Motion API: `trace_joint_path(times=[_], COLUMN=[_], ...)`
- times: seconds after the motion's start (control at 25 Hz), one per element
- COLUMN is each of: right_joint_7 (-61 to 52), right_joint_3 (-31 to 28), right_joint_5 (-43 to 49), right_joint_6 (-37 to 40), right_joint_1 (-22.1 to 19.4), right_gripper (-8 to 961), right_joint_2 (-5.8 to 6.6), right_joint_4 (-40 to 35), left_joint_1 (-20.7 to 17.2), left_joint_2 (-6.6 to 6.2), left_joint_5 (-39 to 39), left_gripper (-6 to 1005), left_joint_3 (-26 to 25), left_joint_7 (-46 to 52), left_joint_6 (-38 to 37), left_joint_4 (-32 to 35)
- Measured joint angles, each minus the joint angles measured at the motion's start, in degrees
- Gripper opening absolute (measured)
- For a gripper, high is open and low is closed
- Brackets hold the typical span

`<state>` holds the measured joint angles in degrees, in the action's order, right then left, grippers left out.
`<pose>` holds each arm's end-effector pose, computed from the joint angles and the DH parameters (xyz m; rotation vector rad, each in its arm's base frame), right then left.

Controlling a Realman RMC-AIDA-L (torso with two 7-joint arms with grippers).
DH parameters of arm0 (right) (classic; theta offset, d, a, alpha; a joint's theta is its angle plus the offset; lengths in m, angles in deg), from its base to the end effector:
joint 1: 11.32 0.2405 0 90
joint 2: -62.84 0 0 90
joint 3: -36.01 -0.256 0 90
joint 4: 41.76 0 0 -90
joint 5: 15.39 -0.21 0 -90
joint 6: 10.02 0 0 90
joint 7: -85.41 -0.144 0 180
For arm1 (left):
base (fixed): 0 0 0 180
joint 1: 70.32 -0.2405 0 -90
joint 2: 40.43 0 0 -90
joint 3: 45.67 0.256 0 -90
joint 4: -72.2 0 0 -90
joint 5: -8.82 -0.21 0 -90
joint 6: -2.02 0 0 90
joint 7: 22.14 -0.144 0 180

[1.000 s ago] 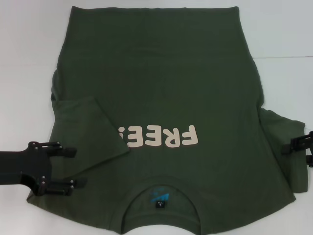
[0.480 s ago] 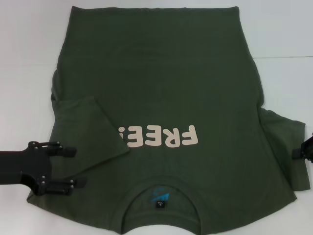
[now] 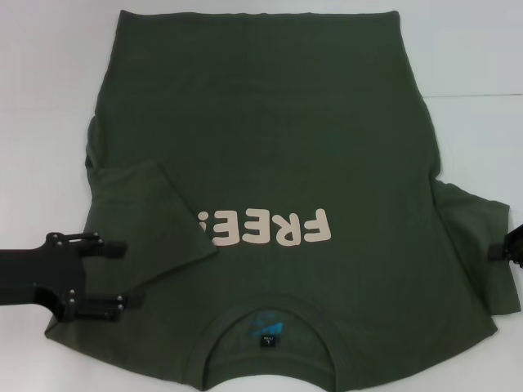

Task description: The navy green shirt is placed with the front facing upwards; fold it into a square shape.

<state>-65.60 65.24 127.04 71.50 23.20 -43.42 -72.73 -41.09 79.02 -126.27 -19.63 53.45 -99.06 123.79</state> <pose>0.3509 0.3465 0.0749 -1.7846 2.1825 0.3082 -0.2915 0.3064 0.0454 -2.8065 -0.4895 -0.3836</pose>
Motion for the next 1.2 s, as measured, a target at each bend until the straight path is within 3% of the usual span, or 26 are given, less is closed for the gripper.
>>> trace_joint_path(times=[0.28,0.76,0.92,1.2], right_joint_7=[3.6,7.8,7.8,5.0], right_joint_3=[-6.8,-10.1,-9.8,-4.7], right_joint_5=[-1.9,-11.3,-11.2,-10.8], right_joint_6=[1.3,-0.4,-0.4,2.6], right_joint_1=[-1.7,-6.4,-6.2,-5.0], right_gripper=[37,36,41,56], right_joint_2=[-0.04,1.04,1.35,3.41], right_joint_4=[0.1,0.2,0.2,0.0], left_joint_1=[-0.8,-2.6,-2.7,-2.7], left_joint_2=[0.0,0.0,0.0,-0.01], left_joint_5=[2.3,7.4,8.1,8.1], left_gripper=[848,847,848,848], left_joint_3=[-0.1,-0.4,-0.5,-1.0], left_joint_7=[0.3,0.9,0.9,0.9], left_joint_6=[0.2,0.3,0.3,0.3], left_joint_4=[0.0,-0.1,0.0,0.0])
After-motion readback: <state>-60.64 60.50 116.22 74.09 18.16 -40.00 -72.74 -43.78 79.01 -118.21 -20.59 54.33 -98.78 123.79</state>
